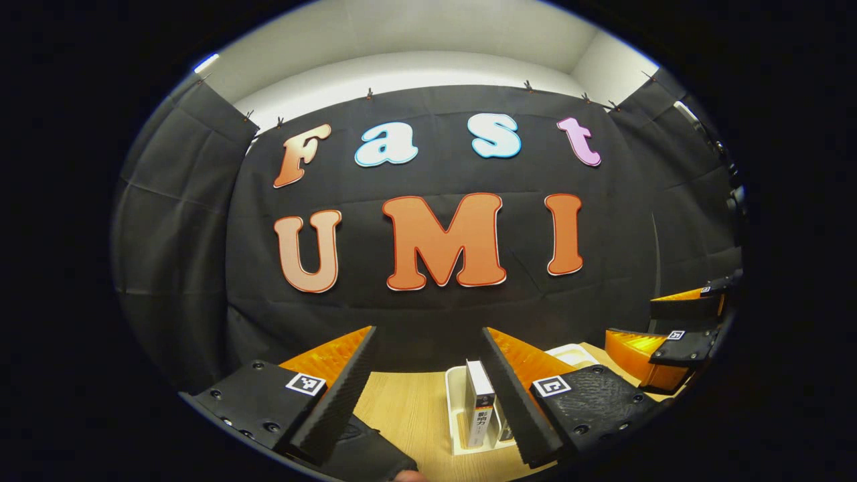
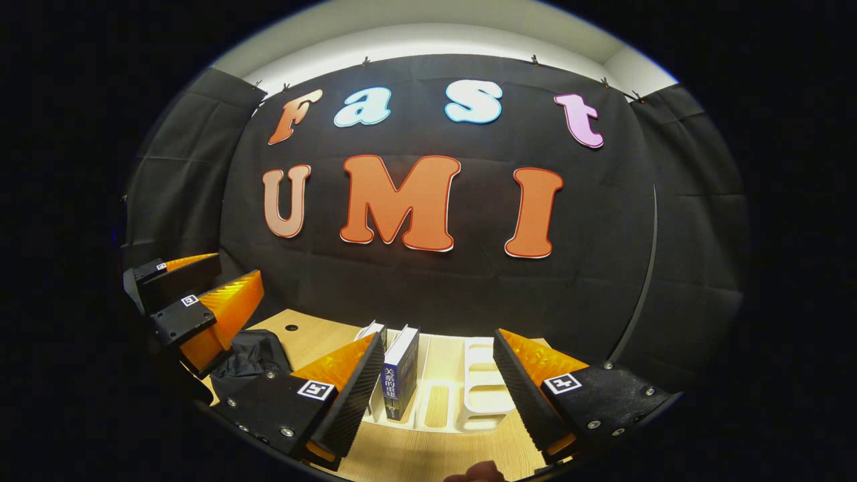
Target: Open the schoolbag, grab two books from the bookshelf and put them into the schoolbag.
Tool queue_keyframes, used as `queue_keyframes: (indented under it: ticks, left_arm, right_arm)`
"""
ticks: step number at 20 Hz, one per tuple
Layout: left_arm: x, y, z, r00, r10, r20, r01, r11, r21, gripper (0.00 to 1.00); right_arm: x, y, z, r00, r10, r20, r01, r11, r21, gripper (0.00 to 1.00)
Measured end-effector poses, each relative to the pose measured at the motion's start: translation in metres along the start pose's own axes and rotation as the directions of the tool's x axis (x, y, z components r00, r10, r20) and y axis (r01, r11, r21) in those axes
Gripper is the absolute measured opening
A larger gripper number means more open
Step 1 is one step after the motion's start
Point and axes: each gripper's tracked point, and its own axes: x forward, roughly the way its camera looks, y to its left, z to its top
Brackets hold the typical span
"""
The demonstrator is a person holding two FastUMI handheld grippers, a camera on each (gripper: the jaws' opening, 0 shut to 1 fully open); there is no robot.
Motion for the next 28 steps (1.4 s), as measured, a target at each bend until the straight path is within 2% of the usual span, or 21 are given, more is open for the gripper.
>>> queue_keyframes:
  ticks: [8, 14, 17, 21, 28]
  left_arm:
    - [-0.003, -0.002, -0.015, 1.000, -0.016, -0.006, 0.016, 0.995, 0.096, 0.96]
    - [-0.011, -0.002, -0.070, 0.996, -0.034, -0.086, 0.055, 0.964, 0.259, 0.97]
    - [-0.020, 0.003, -0.118, 0.984, -0.034, -0.172, 0.093, 0.931, 0.352, 0.98]
    - [-0.035, 0.016, -0.178, 0.963, 0.003, -0.268, 0.137, 0.855, 0.500, 0.98]
    - [-0.060, 0.040, -0.277, 0.897, 0.084, -0.434, 0.234, 0.743, 0.627, 0.98]
  right_arm:
    - [0.005, -0.007, -0.006, 1.000, -0.017, -0.008, 0.017, 1.000, -0.001, 0.98]
    - [0.011, -0.017, -0.018, 0.999, -0.029, -0.026, 0.029, 0.999, -0.022, 0.98]
    - [0.016, -0.027, -0.024, 0.998, -0.053, -0.040, 0.052, 0.998, -0.021, 0.98]
    - [0.018, -0.040, -0.040, 0.994, -0.079, -0.078, 0.077, 0.997, -0.023, 0.98]
    - [0.019, -0.052, -0.059, 0.988, -0.098, -0.122, 0.095, 0.995, -0.030, 0.98]
